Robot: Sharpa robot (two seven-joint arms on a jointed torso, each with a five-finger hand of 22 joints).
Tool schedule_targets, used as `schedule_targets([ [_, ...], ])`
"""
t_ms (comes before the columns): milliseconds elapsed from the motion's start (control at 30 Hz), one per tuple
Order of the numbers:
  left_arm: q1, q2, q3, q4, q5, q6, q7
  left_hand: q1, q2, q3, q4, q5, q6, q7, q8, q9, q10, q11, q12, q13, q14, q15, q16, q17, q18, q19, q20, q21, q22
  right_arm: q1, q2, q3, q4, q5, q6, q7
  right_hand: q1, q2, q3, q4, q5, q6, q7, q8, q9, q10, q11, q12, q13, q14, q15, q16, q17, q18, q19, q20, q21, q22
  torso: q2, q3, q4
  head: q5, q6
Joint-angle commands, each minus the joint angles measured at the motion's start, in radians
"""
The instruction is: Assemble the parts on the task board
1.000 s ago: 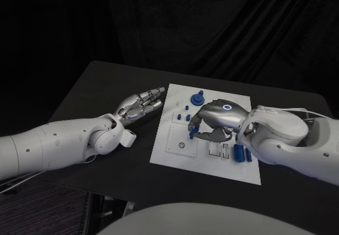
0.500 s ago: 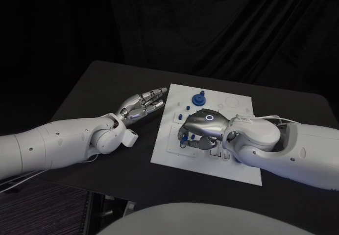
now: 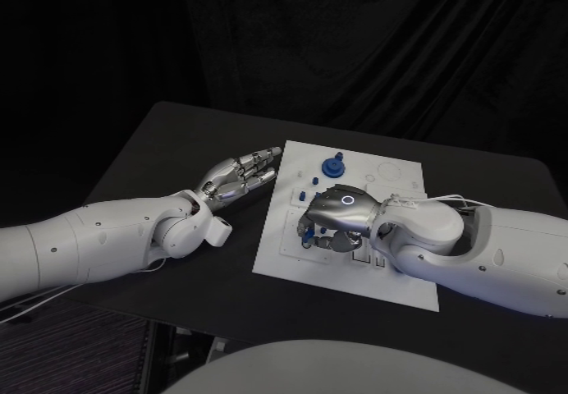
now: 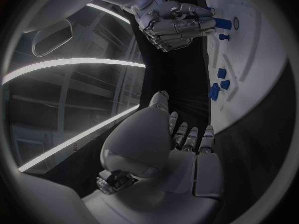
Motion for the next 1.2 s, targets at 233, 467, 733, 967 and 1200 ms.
schedule_targets([
  [233, -0.004, 0.004, 0.001, 0.0, -0.002, 0.022, 0.072, 0.008, 0.003, 0.007, 0.0, 0.006, -0.001, 0.008, 0.0, 0.0, -0.002, 0.007, 0.001, 0.001, 0.001, 0.01, -0.004, -0.001, 0.006, 0.001, 0.009, 0.0, 0.001, -0.01, 0.002, 0.0, -0.004, -0.017, 0.012, 0.004, 0.005, -0.004, 0.001, -0.007, 0.006, -0.001, 0.003, -0.004, 0.002, 0.017, -0.008, 0.003, 0.002, 0.006, 0.0, 0.003, 0.0, -0.007, 0.009, 0.0, 0.005, 0.151, 0.001, 0.0006, -0.0025, 0.0, 0.0],
  [467, -0.005, 0.006, 0.001, -0.002, -0.002, 0.026, 0.069, 0.009, 0.006, 0.009, -0.001, 0.006, -0.001, 0.013, 0.0, 0.001, -0.002, 0.005, 0.001, 0.001, 0.001, 0.014, -0.004, -0.001, 0.004, 0.001, 0.011, 0.0, 0.002, -0.013, 0.003, 0.0, -0.01, -0.017, 0.023, 0.001, 0.006, -0.004, 0.001, -0.008, 0.006, 0.0, 0.003, -0.004, 0.002, 0.019, -0.008, 0.003, 0.003, 0.005, 0.0, 0.002, -0.001, -0.007, 0.009, 0.0, 0.005, 0.151, 0.001, 0.0004, -0.0018, 0.0, 0.0],
  [733, -0.006, 0.007, 0.001, -0.003, -0.002, 0.021, 0.07, 0.008, 0.008, 0.011, -0.002, 0.008, 0.003, 0.02, 0.001, 0.001, -0.003, 0.002, 0.001, 0.001, 0.001, 0.013, -0.004, -0.001, 0.002, 0.001, 0.011, -0.001, -0.001, -0.021, 0.006, 0.0, -0.018, -0.017, 0.034, -0.001, 0.007, -0.005, 0.002, -0.009, 0.006, 0.0, 0.003, -0.005, 0.002, 0.02, -0.008, 0.003, 0.003, 0.004, 0.0, 0.001, -0.003, -0.007, 0.008, 0.0, 0.003, 0.15, 0.001, 0.0, -0.0023, -0.001, 0.0],
  [967, -0.007, 0.005, 0.001, -0.001, -0.002, 0.018, 0.07, 0.007, 0.008, 0.012, -0.002, 0.009, 0.009, 0.025, 0.002, 0.002, -0.003, 0.001, 0.002, 0.001, 0.001, 0.011, -0.004, -0.001, 0.002, 0.0, 0.009, -0.001, -0.002, -0.033, 0.015, 0.0, -0.036, -0.017, 0.035, 0.001, 0.007, -0.005, 0.002, -0.01, 0.006, -0.001, 0.003, -0.006, 0.003, 0.02, -0.008, 0.003, 0.003, 0.004, 0.0, 0.0, -0.003, -0.007, 0.008, 0.0, 0.003, 0.15, 0.001, 0.0001, -0.0021, 0.002, 0.0],
  [1200, -0.007, 0.005, 0.001, -0.001, -0.002, 0.019, 0.069, 0.007, 0.008, 0.012, -0.002, 0.009, 0.01, 0.026, 0.003, 0.002, -0.003, 0.0, 0.001, 0.001, 0.001, 0.01, -0.004, -0.001, 0.002, 0.0, 0.008, -0.001, -0.002, -0.041, 0.023, 0.0, -0.048, -0.017, 0.031, 0.002, 0.008, -0.005, 0.003, -0.012, 0.006, -0.002, 0.004, -0.007, 0.003, 0.021, -0.008, 0.003, 0.004, 0.003, 0.0, -0.001, -0.005, -0.006, 0.007, 0.0, 0.001, 0.149, 0.001, 0.0, -0.0019, 0.002, 0.0],
])
